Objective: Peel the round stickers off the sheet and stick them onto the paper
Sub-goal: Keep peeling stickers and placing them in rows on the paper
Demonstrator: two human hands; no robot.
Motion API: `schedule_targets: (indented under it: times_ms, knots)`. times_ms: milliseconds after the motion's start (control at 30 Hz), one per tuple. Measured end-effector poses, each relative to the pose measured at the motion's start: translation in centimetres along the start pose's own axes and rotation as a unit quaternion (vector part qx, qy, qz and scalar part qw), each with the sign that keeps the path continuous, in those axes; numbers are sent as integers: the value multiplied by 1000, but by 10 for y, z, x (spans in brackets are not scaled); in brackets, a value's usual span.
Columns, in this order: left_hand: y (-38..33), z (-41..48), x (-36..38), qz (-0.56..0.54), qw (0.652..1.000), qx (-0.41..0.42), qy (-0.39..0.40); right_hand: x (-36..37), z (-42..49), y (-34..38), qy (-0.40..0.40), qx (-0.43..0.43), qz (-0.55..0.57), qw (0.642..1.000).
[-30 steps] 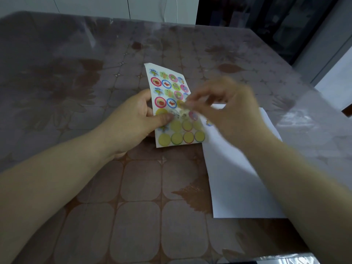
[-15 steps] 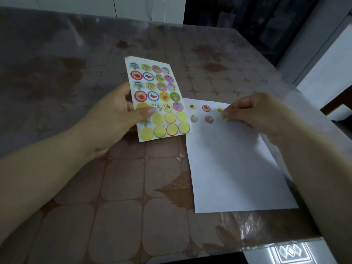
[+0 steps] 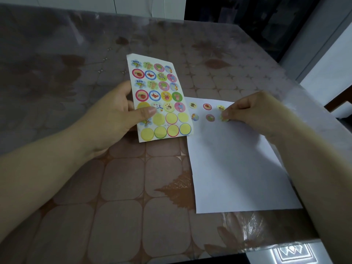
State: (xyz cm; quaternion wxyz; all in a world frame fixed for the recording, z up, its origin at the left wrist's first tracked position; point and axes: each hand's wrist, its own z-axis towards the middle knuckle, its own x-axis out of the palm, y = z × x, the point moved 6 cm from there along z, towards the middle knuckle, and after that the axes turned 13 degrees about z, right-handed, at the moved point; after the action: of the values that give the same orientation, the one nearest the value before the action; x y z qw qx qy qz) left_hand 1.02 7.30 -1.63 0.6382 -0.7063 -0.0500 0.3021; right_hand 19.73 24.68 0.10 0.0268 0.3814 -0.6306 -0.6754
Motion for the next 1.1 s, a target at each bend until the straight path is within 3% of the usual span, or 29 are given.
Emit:
schedule_targets:
  times_ms: [467,900,967,1100]
  knots:
    - [-1,-1,-1,25,1000,0,0,-4,13,-6,-39,-19,-61,997]
    - [-7,-3,-2,6,1000,13,-11,-1,8,4,-45,-114,-129,984]
    - [-7,-4,-2,-6,1000,14,-7,3,-3,23,-24,-165,-132,977]
    - [-9,-4,2,-55,998,11,-3,38,-45,83,119,-299,-169,932]
